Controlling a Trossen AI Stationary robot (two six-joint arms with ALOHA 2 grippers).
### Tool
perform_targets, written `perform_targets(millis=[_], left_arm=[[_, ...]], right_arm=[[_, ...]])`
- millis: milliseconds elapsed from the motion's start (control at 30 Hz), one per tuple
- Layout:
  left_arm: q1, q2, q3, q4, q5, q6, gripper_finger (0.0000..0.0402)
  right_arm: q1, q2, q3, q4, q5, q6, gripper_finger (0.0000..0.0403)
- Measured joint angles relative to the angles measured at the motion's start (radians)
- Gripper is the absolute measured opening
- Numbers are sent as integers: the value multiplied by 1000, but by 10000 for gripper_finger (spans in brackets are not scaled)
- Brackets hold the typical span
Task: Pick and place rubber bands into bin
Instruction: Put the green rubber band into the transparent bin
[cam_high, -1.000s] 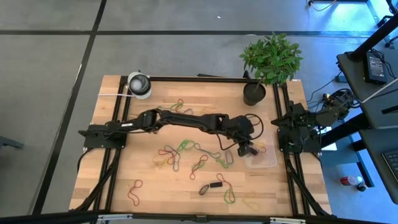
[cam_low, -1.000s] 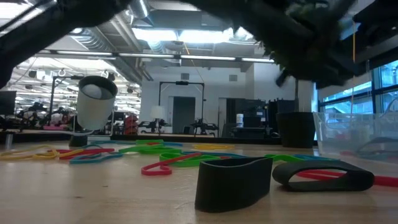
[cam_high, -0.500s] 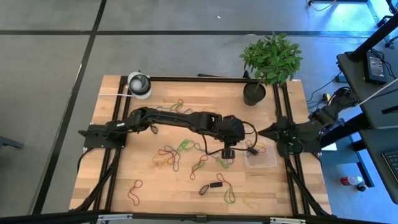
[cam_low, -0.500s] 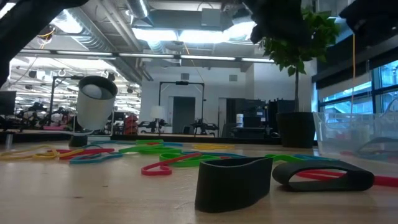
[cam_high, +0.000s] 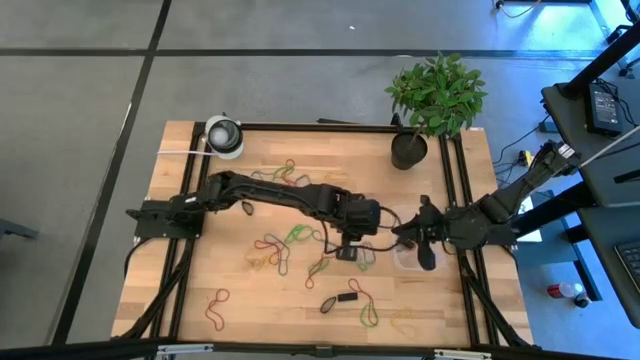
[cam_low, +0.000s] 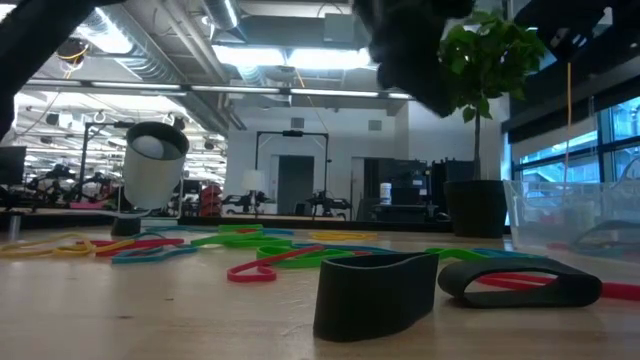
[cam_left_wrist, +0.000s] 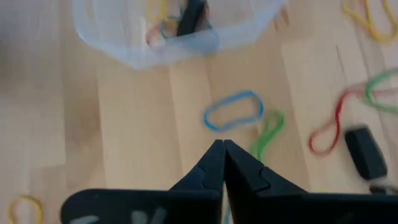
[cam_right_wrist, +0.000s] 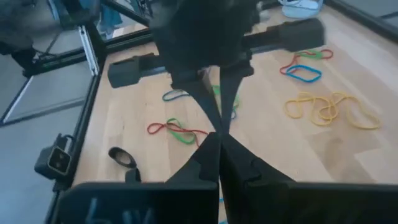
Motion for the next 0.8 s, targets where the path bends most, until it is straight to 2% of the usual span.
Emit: perform_targets(millis=[100, 233, 333, 400, 500, 600, 733, 800], left_arm=[[-1, -140, -260, 157, 15, -26, 2], [2, -381, -676, 501, 28, -122, 2], [2, -560, -942, 727, 12, -187, 1], [1, -671, -1082, 809, -17, -228, 1], [-3, -813, -1239, 854, -43, -278, 1], [-9, -939, -1336, 861, -75, -316, 1], [-35, -1063, -1419, 856, -146, -320, 1], [-54, -1106, -1448, 857, -181, -320, 1]], right_arm=[[0, 50, 14, 12, 0, 41, 1], [-6, 143, 68, 15, 1, 49, 0], [-42, 235, 139, -12, -5, 101, 0], [-81, 313, 216, -81, -39, 138, 0], [-141, 451, 352, -249, -124, 154, 0], [-192, 588, 496, -408, -224, 150, 4], [-232, 749, 628, -564, -354, 149, 24], [-237, 813, 654, -577, -397, 141, 38]])
